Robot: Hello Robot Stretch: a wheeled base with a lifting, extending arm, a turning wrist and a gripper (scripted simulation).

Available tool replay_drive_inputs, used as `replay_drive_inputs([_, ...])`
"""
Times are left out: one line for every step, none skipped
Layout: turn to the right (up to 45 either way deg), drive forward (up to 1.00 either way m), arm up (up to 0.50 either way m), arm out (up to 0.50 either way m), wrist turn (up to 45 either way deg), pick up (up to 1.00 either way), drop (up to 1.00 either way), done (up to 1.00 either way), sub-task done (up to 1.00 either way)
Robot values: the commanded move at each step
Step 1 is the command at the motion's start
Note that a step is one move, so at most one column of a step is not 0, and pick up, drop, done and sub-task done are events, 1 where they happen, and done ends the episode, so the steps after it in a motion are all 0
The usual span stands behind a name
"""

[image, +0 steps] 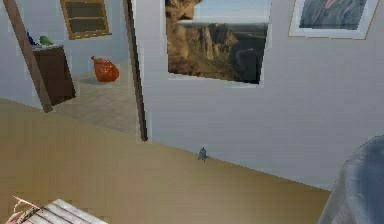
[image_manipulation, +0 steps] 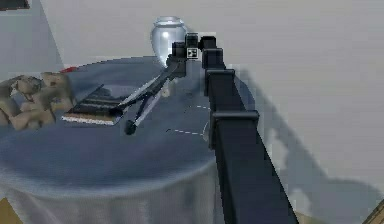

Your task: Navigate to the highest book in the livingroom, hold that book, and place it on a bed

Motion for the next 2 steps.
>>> replay_drive_inputs([0.0, 0.0, 0.0, -0.48, 0.0, 0.0, 0.0, 0.0, 0.0])
replay_drive_inputs([45.0, 0.0, 0.0, 0.0, 0.0, 0.0, 0.0, 0.0, 0.0])
